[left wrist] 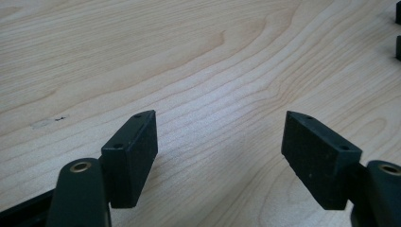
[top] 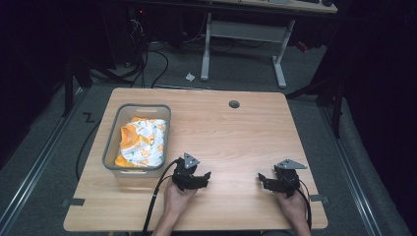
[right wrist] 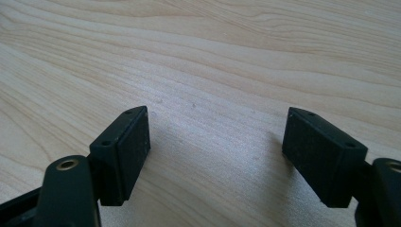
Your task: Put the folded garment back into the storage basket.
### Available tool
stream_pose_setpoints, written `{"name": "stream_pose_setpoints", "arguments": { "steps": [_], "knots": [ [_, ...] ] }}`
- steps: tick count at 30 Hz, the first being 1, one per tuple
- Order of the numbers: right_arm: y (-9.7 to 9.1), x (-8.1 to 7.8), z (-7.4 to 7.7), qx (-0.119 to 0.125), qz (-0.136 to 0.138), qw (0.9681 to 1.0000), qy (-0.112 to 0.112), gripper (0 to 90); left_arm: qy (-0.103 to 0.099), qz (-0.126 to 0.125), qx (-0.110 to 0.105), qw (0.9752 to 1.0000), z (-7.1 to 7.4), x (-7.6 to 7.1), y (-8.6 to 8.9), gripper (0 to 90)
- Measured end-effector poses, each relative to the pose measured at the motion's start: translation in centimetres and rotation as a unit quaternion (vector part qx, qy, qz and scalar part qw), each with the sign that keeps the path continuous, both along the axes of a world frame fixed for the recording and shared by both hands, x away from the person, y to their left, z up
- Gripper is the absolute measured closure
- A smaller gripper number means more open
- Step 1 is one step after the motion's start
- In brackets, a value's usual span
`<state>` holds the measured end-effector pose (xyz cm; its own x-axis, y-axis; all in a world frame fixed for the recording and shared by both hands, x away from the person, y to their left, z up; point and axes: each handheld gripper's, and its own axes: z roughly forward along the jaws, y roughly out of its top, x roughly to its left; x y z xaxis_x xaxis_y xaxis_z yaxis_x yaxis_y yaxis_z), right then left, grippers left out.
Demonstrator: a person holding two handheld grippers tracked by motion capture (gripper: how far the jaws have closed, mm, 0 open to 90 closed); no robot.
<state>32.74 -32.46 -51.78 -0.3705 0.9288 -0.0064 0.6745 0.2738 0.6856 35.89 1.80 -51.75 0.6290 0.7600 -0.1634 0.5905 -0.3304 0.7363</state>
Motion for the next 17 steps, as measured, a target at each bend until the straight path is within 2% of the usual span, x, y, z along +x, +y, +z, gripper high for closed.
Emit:
{"name": "stream_pose_setpoints", "arguments": {
  "steps": [3, 4, 6, 7, 8, 10, 17],
  "knots": [
    [0.0, 0.0, 0.0, 0.0, 0.0, 1.0, 0.0, 24.3, 0.003, 0.0, 0.009, 1.0, -0.4, 0.0, -0.2, 27.7],
    [0.0, 0.0, 0.0, 0.0, 0.0, 1.0, 0.0, 24.3, -0.004, -0.001, 0.01, 0.9999, -0.7, 0.0, -0.3, 27.7],
    [0.0, 0.0, 0.0, 0.0, 0.0, 1.0, 0.0, 24.3, -0.013, 0.001, 0.032, 0.9994, -0.6, -0.1, -0.6, 28.3],
    [0.0, 0.0, 0.0, 0.0, 0.0, 1.0, 0.0, 24.3, -0.013, 0.001, 0.032, 0.9994, -0.6, -0.1, -0.6, 28.2],
    [0.0, 0.0, 0.0, 0.0, 0.0, 1.0, 0.0, 24.3, -0.023, 0.001, 0.054, 0.9983, -0.7, -0.3, -1.0, 28.1],
    [0.0, 0.0, 0.0, 0.0, 0.0, 1.0, 0.0, 24.3, -0.025, 0.0, 0.059, 0.9979, -0.7, -0.3, -1.2, 27.7],
    [0.0, 0.0, 0.0, 0.0, 0.0, 1.0, 0.0, 24.3, -0.024, 0.005, 0.057, 0.9981, -0.7, -0.3, -1.1, 26.7]
  ]
}}
